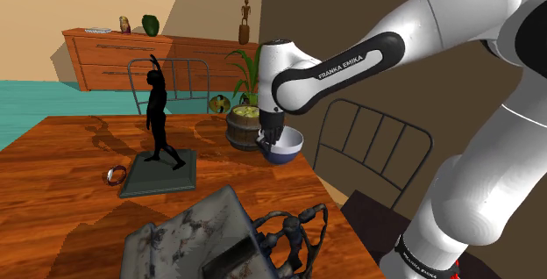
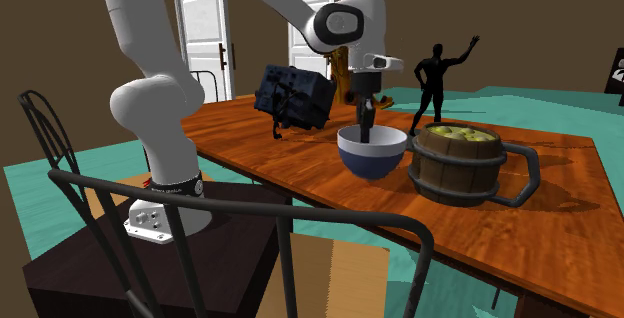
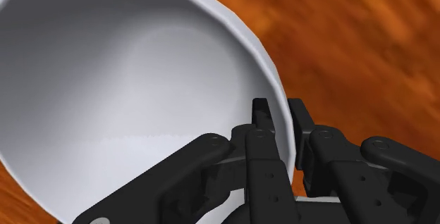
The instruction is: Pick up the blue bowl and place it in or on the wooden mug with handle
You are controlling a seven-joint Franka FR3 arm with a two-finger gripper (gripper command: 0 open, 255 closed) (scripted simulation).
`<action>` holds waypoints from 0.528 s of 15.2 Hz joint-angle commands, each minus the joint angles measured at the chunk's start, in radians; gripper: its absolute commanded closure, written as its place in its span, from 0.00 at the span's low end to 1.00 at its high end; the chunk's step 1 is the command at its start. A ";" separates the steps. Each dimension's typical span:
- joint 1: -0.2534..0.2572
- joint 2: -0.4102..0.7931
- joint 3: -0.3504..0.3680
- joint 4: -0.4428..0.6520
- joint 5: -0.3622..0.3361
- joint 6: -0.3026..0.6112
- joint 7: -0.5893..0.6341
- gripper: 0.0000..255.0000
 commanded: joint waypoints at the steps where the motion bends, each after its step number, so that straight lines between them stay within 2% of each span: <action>1: 0.000 -0.017 -0.002 0.012 0.006 -0.028 -0.008 1.00; 8: 0.002 -0.057 -0.006 0.069 0.020 -0.123 -0.024 1.00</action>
